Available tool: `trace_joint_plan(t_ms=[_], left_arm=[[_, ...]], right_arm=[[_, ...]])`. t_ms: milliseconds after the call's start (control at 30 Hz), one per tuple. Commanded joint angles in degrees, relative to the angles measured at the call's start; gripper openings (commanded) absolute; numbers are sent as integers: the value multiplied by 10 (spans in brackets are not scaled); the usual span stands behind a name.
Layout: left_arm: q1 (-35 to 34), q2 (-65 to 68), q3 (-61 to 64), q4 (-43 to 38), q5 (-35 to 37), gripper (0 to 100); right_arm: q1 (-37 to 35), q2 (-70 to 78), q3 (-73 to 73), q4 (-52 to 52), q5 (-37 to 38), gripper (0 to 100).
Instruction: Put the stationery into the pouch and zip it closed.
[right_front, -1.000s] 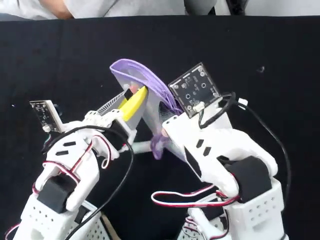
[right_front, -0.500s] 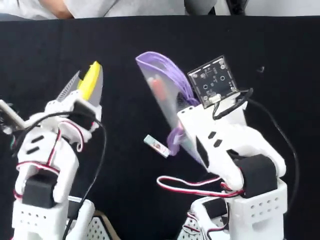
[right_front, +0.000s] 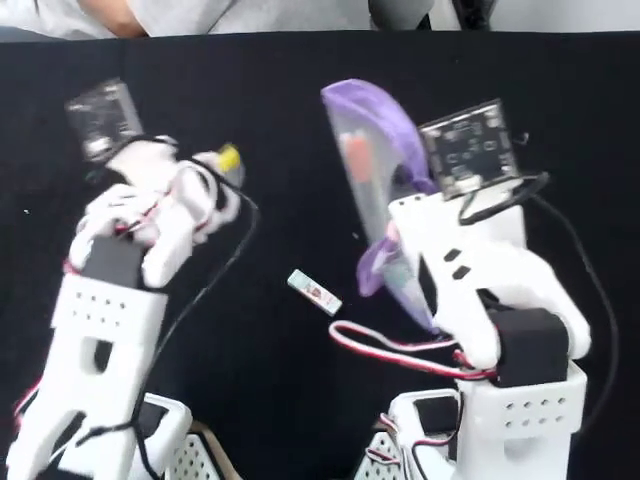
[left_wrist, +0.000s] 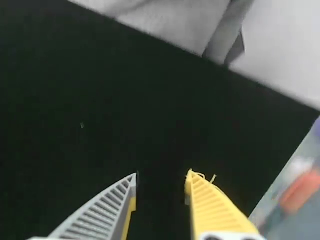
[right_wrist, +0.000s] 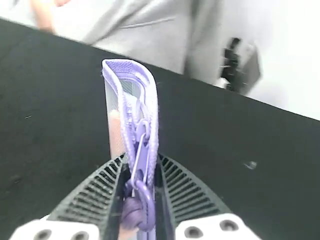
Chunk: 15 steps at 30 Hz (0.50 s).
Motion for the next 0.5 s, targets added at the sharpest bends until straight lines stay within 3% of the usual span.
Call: trace_joint_plan(t_ms=[0,100,267,467], left_arm=[[72,40,-43,36,-57,167],[107,91,-44,51,-135,167],[105,208,-87,95,-257,167],[110,378,-189,176,-458,162]], right_arm=[[44,-7,-10,-21,7,12],[60,-7,-10,-21,7,12],[61,-7,-10,-17,7,13],[57,-7,-7,-16,7,13]])
